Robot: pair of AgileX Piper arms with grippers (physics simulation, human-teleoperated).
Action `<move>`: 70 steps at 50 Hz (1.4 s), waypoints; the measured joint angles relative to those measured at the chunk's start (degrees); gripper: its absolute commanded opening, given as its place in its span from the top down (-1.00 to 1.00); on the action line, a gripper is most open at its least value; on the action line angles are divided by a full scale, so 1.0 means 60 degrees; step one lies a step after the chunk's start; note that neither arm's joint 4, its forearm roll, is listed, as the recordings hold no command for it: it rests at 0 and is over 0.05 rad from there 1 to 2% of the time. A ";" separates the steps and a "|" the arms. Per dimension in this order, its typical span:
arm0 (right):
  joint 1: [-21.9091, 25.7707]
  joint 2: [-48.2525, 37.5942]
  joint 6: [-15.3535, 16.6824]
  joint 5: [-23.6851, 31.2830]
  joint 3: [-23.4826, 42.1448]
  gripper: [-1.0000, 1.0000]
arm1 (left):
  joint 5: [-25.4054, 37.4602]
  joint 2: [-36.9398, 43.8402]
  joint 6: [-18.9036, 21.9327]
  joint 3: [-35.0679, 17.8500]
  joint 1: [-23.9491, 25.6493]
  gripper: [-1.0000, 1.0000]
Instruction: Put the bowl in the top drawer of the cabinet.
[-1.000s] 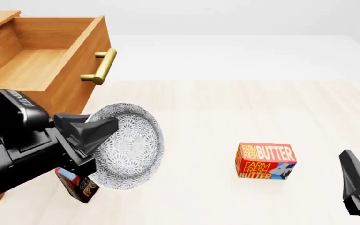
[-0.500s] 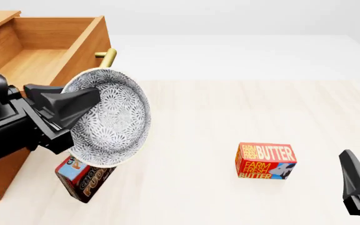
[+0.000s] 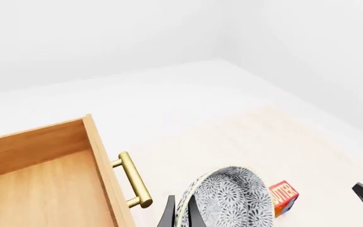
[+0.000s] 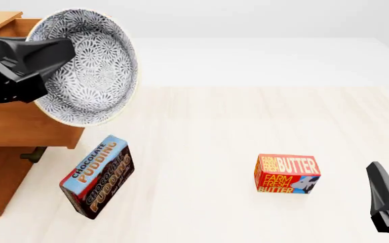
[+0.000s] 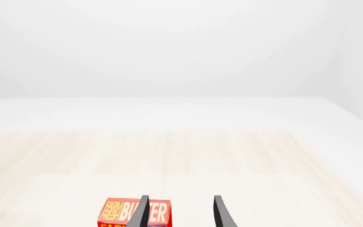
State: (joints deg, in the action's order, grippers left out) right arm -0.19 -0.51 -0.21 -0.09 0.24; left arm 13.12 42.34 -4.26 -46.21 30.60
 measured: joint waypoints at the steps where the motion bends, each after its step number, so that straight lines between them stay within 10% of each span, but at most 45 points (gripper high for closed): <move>1: 0.0000 0.0000 0.0000 0.0000 0.0000 -1.00 | 0.0023 0.0029 0.0002 -0.0074 -0.0048 1.00; 70: 0.0000 -0.0001 0.0000 0.0000 0.0000 -1.00 | -0.0004 0.3938 -0.1230 -0.3464 -0.4654 1.00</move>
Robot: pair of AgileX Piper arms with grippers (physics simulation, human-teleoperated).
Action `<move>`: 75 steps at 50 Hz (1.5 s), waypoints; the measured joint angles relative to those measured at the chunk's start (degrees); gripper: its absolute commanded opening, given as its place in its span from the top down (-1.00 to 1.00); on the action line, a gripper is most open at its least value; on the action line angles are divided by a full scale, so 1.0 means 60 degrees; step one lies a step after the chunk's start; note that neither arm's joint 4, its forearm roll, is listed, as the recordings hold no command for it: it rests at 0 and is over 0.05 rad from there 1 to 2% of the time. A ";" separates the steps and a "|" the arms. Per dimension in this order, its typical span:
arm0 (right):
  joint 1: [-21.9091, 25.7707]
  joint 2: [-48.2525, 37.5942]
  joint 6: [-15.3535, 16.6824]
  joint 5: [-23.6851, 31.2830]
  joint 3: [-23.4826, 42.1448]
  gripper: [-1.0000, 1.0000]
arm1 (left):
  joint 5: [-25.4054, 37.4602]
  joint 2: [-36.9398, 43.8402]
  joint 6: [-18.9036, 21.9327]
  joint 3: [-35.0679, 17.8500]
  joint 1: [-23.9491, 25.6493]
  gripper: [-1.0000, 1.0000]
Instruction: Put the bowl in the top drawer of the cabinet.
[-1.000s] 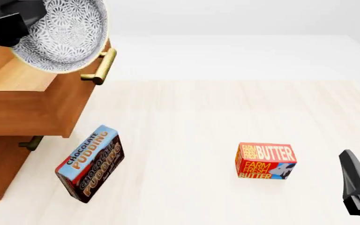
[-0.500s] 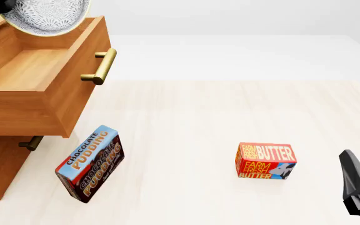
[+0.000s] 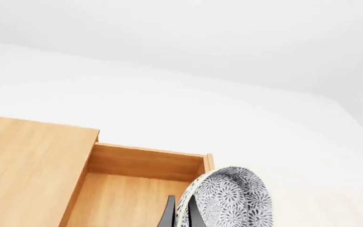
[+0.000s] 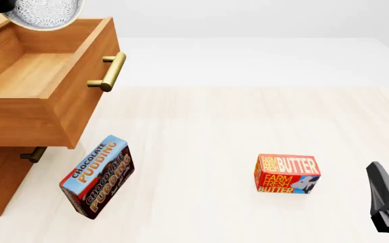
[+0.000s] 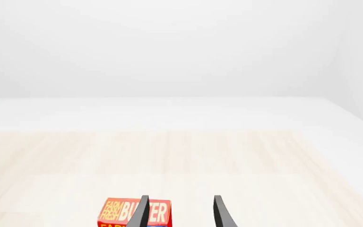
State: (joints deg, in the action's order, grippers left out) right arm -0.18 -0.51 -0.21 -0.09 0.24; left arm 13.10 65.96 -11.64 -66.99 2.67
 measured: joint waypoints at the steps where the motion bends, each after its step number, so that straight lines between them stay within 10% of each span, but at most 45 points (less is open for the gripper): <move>1: 0.0000 0.0000 0.0000 0.0000 0.0000 -1.00 | -0.0008 0.0043 -0.0041 -0.0004 -0.0048 1.00; 75: 0.0000 0.0000 0.0000 0.0000 0.0000 -1.00 | -0.1046 0.1828 -0.0654 0.0957 -0.1604 1.00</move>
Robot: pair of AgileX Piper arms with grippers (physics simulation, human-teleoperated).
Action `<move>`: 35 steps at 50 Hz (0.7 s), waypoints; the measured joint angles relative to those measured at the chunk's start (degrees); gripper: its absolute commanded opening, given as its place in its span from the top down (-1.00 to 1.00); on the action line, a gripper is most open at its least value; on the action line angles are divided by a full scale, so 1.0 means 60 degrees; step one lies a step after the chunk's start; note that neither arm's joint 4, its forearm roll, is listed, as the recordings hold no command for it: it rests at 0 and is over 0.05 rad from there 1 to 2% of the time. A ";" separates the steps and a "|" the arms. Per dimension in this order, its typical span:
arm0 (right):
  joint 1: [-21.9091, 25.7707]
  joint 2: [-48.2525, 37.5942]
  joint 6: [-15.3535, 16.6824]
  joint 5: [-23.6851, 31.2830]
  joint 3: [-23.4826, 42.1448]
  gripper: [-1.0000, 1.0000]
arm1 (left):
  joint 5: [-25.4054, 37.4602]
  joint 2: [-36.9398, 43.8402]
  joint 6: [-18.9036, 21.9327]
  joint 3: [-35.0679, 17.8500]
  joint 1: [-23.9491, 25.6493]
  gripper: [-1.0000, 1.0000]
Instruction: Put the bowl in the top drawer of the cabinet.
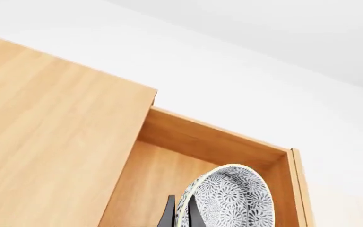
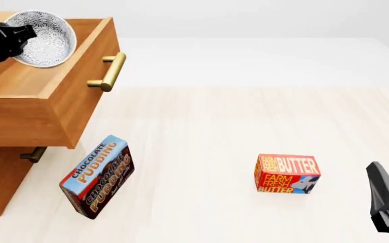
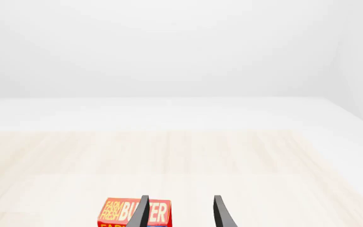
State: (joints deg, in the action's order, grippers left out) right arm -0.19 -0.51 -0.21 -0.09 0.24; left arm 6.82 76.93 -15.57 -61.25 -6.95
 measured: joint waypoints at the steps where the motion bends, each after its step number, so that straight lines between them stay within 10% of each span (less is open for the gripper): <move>1: 0.0000 0.0000 0.0000 0.0000 0.0000 -1.00 | -0.0014 0.0017 0.0000 0.0012 -0.0011 1.00; 35: 0.0001 0.0000 0.0000 0.0000 0.0000 -1.00 | -0.0280 0.0305 0.0071 0.0306 -0.0245 1.00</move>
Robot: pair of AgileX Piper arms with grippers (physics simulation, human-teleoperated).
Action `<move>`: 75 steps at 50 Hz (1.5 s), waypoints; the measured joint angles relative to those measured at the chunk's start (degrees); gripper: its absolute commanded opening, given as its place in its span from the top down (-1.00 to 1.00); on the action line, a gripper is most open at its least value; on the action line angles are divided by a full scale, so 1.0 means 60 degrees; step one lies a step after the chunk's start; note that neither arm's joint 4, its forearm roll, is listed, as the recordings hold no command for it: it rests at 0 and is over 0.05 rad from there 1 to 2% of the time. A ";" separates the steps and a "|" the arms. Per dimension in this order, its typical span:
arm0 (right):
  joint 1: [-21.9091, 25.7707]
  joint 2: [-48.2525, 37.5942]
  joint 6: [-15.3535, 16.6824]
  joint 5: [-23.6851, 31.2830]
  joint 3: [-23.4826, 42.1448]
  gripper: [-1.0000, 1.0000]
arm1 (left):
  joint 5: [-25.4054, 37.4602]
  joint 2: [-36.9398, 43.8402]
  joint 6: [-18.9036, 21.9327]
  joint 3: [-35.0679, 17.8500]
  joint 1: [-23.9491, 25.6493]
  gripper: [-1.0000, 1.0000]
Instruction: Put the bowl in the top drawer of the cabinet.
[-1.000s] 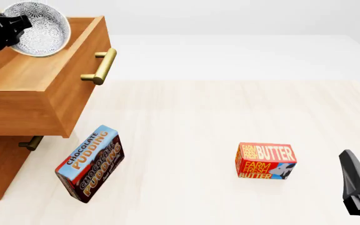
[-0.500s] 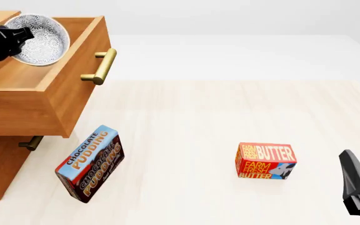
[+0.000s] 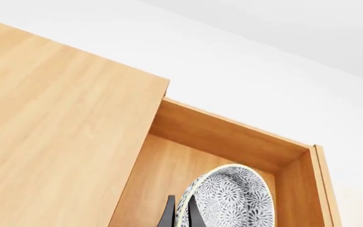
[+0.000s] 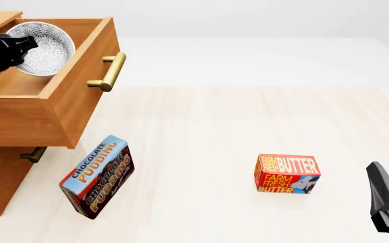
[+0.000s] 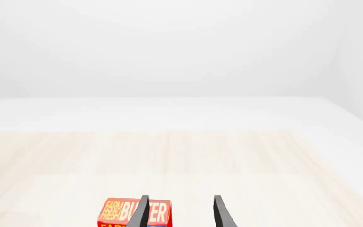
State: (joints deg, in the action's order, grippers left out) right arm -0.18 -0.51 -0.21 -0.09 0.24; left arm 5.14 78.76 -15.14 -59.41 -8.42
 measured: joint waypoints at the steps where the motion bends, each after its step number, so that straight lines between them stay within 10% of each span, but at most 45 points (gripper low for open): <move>1: 0.0000 0.0000 0.0000 0.0000 0.0000 -1.00 | 0.0001 0.0008 0.0000 0.0001 -0.0002 1.00; 6: 0.0000 0.0000 0.0000 0.0000 0.0000 -1.00 | -0.0002 0.0057 -0.0001 0.0008 -0.0010 1.00; 7: 0.0000 0.0000 0.0000 0.0000 0.0000 -1.00 | 0.0000 0.0066 -0.0003 0.0009 -0.0012 -1.00; 75: 0.0000 0.0000 0.0000 0.0000 0.0000 -1.00 | 0.0678 -0.1483 0.0340 0.0229 0.0245 -1.00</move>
State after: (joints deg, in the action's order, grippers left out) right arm -0.19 -0.51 -0.21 -0.09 0.24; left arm 9.20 69.86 -13.10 -58.04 -6.95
